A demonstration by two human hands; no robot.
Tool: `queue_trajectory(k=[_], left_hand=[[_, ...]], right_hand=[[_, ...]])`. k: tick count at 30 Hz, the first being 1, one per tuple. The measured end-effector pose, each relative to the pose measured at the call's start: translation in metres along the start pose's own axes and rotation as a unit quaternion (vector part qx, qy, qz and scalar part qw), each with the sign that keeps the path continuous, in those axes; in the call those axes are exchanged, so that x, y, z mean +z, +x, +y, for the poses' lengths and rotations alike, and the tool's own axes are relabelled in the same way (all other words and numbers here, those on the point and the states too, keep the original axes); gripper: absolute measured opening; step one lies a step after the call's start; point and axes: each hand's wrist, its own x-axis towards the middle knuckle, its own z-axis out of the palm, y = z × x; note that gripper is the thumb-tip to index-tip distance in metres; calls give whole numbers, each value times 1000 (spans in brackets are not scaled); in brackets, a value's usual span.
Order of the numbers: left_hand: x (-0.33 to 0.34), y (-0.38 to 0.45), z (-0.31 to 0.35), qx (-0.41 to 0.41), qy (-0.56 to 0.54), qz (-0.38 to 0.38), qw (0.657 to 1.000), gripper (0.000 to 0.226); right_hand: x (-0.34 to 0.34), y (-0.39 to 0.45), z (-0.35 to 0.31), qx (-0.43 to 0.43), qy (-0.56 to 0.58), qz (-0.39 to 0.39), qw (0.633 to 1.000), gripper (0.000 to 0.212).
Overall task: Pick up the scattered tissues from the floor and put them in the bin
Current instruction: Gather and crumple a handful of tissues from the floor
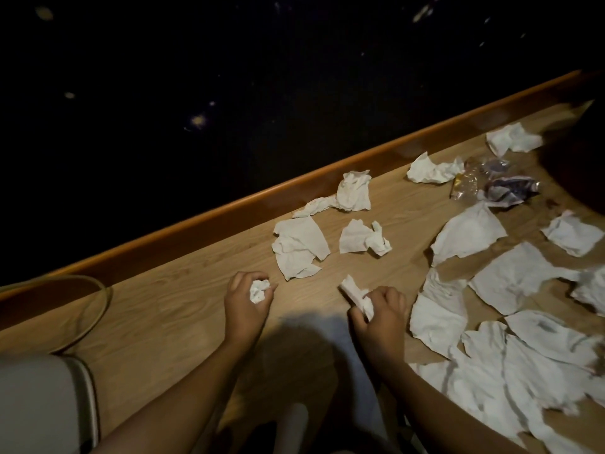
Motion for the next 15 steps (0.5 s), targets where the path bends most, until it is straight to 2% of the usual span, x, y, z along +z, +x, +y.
queue_trajectory(k=[5, 9, 12, 15], left_hand=[[6, 1, 17, 18, -45, 2, 999, 22], [13, 10, 40, 52, -77, -6, 996, 24], [17, 21, 51, 80, -76, -20, 994, 31], [23, 33, 55, 93, -34, -15, 995, 35]], right_hand=[[-10, 11, -10, -17, 117, 26, 993, 36], [-23, 25, -28, 23, 220, 47, 974, 38], [-26, 40, -37, 8, 236, 64, 970, 49], [-34, 62, -46, 16, 216, 83, 973, 36]])
